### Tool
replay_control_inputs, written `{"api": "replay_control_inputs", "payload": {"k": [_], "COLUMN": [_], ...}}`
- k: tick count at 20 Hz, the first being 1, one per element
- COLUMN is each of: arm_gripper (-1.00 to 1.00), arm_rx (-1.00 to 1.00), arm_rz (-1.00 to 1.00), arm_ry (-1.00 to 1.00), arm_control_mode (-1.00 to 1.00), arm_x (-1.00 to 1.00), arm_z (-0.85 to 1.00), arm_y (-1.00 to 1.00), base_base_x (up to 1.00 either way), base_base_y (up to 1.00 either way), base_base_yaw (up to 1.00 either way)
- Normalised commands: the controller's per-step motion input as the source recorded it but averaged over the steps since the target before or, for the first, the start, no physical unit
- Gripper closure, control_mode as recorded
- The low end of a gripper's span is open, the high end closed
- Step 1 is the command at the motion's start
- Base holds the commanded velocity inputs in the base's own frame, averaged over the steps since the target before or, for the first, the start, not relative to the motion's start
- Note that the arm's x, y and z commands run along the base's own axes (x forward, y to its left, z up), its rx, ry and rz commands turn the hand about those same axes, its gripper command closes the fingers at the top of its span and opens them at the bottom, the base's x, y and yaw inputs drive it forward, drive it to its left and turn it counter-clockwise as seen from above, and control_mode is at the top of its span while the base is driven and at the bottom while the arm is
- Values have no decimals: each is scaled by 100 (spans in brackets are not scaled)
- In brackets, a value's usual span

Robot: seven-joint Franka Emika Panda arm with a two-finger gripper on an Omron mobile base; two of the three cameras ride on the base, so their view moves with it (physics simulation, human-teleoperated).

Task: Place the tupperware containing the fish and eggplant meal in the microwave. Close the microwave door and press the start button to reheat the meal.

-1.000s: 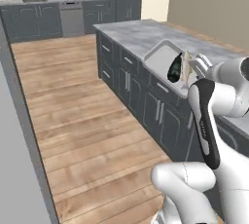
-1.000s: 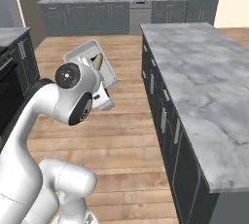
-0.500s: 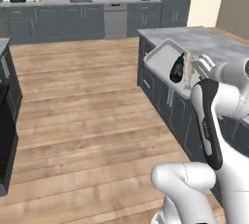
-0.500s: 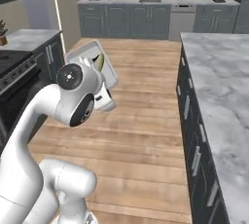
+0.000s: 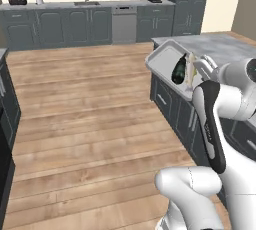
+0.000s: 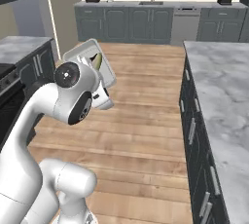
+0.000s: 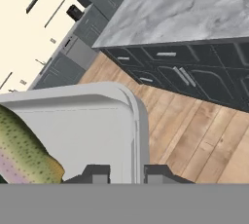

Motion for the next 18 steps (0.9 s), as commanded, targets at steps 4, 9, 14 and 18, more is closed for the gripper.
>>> {"api": "replay_control_inputs", "payload": {"k": [4, 9, 14, 18], "arm_gripper": [100, 100, 100, 100], "arm_rx": [0, 0, 0, 0], "arm_rz": [0, 0, 0, 0], "arm_ry": [0, 0, 0, 0], "arm_control_mode": [100, 100, 100, 100], "arm_x": [0, 0, 0, 0], "arm_z": [0, 0, 0, 0], "arm_y": [0, 0, 0, 0], "base_base_x": [100, 100, 100, 100], "base_base_y": [-6, -2, 0, 1], "base_base_yaw": [0, -5, -13, -21]}}
